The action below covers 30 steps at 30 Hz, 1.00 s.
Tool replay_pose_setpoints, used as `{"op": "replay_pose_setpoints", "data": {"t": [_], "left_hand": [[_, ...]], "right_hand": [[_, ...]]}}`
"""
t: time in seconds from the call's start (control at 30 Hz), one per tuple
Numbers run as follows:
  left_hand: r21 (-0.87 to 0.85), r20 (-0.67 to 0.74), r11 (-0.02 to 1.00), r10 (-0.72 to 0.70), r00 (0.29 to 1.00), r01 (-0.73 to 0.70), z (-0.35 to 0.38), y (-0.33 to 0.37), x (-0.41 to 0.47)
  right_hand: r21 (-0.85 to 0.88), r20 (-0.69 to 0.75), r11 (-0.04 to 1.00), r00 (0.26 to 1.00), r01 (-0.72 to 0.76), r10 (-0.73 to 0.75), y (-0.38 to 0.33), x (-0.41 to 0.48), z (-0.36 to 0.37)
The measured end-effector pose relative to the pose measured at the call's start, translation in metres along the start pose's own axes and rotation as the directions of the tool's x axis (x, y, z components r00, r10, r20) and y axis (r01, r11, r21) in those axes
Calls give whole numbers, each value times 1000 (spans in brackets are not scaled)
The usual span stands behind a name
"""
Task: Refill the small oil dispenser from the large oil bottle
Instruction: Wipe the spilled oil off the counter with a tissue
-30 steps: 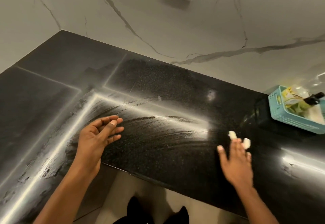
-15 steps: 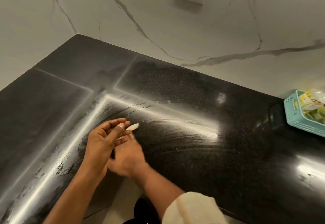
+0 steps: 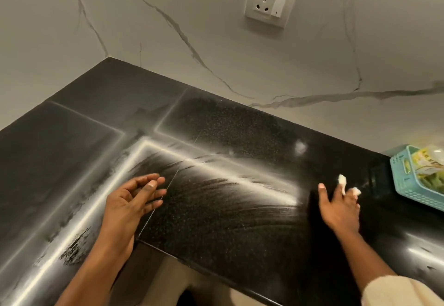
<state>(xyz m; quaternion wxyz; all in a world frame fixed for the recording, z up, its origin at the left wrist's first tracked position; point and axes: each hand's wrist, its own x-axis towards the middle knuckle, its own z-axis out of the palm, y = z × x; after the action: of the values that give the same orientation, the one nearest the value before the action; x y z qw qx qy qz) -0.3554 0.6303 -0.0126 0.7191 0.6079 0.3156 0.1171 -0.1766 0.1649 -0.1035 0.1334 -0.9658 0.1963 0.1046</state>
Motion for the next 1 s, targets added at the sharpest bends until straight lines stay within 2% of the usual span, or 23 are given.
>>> {"op": "replay_pose_setpoints", "data": {"t": [0.1, 0.2, 0.27, 0.33, 0.37, 0.47, 0.53, 0.57, 0.6, 0.63, 0.73, 0.83, 0.9, 1.0], "left_hand": [[-3, -9, 1000, -12, 1000, 12, -1, -1, 4], [-8, -9, 1000, -7, 1000, 7, -2, 4, 4], [-24, -26, 1000, 3, 1000, -4, -4, 8, 2], [-32, -39, 999, 15, 999, -16, -8, 11, 2], [-31, -39, 999, 24, 999, -25, -10, 12, 1], [-55, -51, 997, 44, 998, -47, -14, 14, -2], [-81, -86, 995, 49, 995, -56, -16, 15, -4], [-77, -88, 995, 55, 995, -62, -19, 16, -4], [-69, -78, 996, 57, 995, -63, -21, 16, -4], [-67, -73, 996, 57, 996, -62, -22, 18, -4], [-68, -81, 996, 48, 996, -53, -26, 19, -5], [-66, -73, 996, 47, 996, -52, -29, 12, -7], [-70, -66, 997, 35, 997, -39, -30, 5, -8], [-80, -44, 996, 23, 999, -26, -28, 0, -10]], "right_hand": [[47, -42, 998, 998, 50, -48, -50, 10, 8], [56, 13, 966, 967, 254, -255, -133, -15, 39], [77, 71, 902, 900, 424, -429, -197, -54, 65], [145, 146, 792, 779, 593, -610, -255, -106, 86], [167, 193, 719, 693, 675, -695, -279, -135, 97], [213, 327, 442, 363, 871, -873, -319, -220, 127], [227, 351, 280, 190, 933, -917, -321, -250, 140], [210, 353, 231, 146, 950, -924, -319, -249, 143], [175, 349, 215, 144, 961, -926, -317, -239, 141], [130, 331, 245, 191, 961, -924, -312, -221, 133], [75, 229, 535, 508, 841, -830, -278, -134, 96], [-69, 142, 767, 768, 637, -625, -207, -49, 48], [-138, 145, 878, 886, 458, -440, -151, -14, 25], [-76, 117, 981, 978, 181, -172, -102, -7, 9]]}}
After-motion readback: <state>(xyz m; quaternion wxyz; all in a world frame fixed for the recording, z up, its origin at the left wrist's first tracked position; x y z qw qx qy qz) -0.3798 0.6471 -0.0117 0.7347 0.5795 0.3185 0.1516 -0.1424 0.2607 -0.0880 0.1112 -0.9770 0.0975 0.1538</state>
